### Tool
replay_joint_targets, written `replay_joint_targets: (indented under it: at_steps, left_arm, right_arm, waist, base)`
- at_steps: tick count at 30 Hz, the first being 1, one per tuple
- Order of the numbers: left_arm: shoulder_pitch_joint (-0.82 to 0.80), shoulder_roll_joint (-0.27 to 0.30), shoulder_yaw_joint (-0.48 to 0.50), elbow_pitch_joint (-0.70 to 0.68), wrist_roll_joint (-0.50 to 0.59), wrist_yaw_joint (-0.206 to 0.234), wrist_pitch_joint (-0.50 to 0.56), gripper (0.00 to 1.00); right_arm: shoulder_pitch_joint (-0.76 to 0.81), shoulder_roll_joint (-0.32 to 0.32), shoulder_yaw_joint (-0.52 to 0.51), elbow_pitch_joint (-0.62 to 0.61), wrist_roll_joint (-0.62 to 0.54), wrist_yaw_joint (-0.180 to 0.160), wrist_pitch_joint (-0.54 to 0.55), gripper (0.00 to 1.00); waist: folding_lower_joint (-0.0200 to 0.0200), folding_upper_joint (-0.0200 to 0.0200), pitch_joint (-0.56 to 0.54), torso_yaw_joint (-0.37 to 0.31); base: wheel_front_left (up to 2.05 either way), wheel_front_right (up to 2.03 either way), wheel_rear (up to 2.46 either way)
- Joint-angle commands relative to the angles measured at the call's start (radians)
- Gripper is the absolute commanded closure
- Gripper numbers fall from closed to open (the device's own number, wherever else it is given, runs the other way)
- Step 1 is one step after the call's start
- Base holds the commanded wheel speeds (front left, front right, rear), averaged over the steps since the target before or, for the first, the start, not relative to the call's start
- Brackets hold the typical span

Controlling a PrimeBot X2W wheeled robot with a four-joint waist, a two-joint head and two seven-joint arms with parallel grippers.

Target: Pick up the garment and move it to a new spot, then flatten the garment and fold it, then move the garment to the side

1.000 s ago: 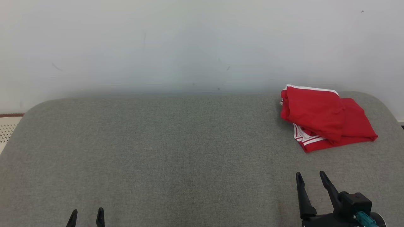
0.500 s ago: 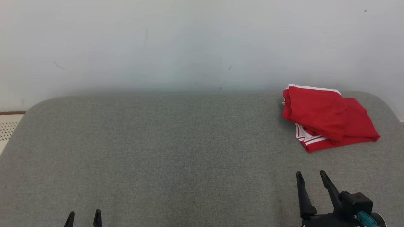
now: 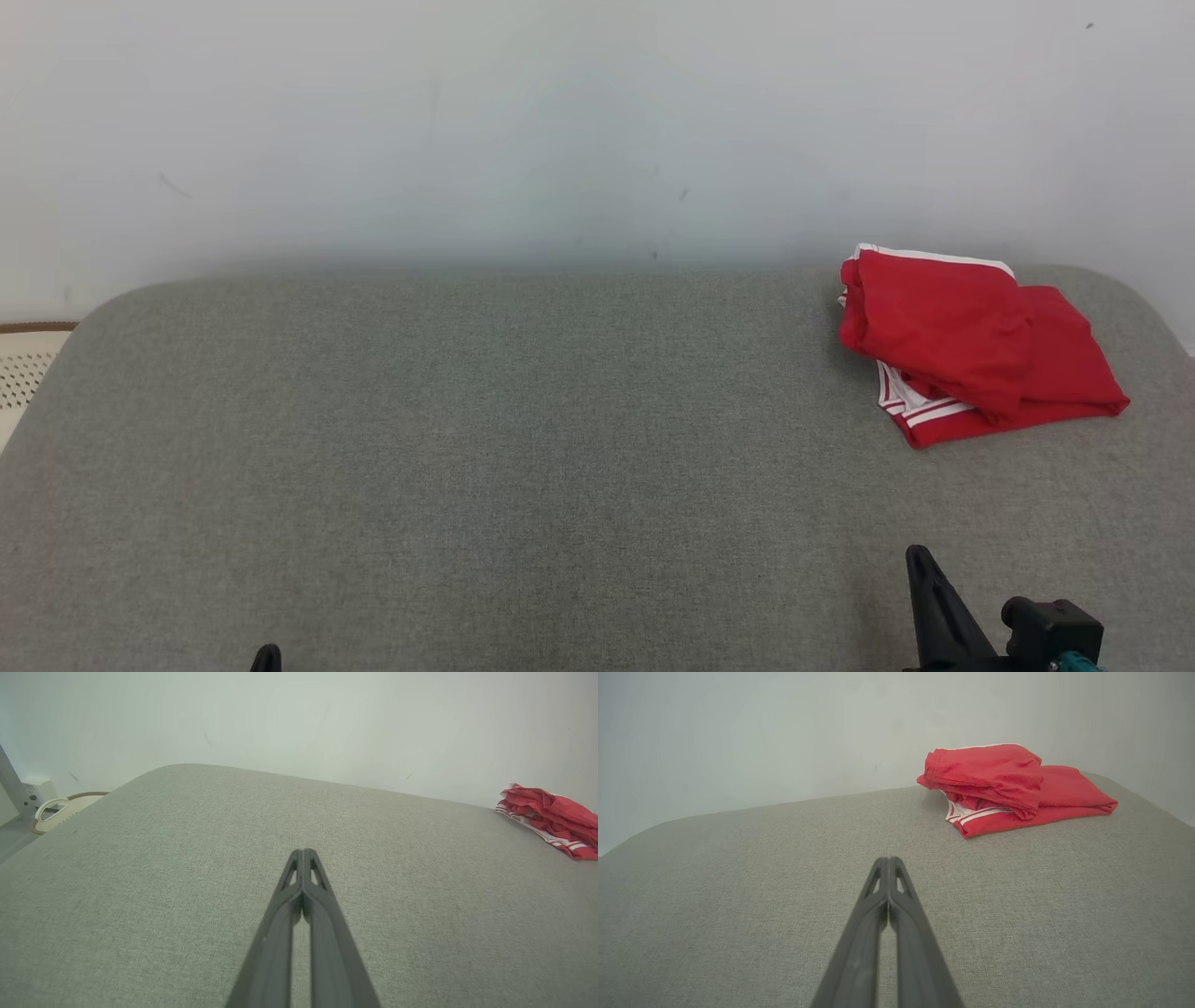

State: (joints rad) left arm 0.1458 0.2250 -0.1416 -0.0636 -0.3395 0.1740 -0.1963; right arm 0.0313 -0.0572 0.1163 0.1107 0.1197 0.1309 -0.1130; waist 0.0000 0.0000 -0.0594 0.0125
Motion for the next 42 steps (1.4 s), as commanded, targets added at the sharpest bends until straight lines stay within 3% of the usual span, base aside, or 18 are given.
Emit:
replay_joint_targets:
  at_steps: [1, 15, 42]
  left_arm:
    - [-0.007, 0.006, 0.014, -0.007, -0.048, -0.012, 0.007, 1.0]
    - [-0.05, -0.016, 0.066, 0.053, -0.309, -0.072, 0.062, 1.0]
    - [-0.103, -0.064, 0.159, 0.124, -0.65, -0.153, 0.155, 1.0]
  right_arm:
    - [-0.02, -0.002, -0.001, -0.015, 0.055, 0.0, 0.004, 1.0]
    - [-0.059, -0.008, -0.017, 0.026, 0.355, 0.0, 0.033, 1.0]
    - [-0.102, -0.004, -0.051, 0.075, 0.753, 0.0, 0.083, 1.0]
  waist:
    - [0.0, 0.0, 0.001, 0.0]
    - [0.0, 0.0, 0.009, -0.002]
    - [0.0, 0.0, 0.024, -0.004]
  base:
    - [0.0, 0.0, 0.0]
    - [0.0, 0.0, 0.0]
    - [0.0, 0.0, 0.0]
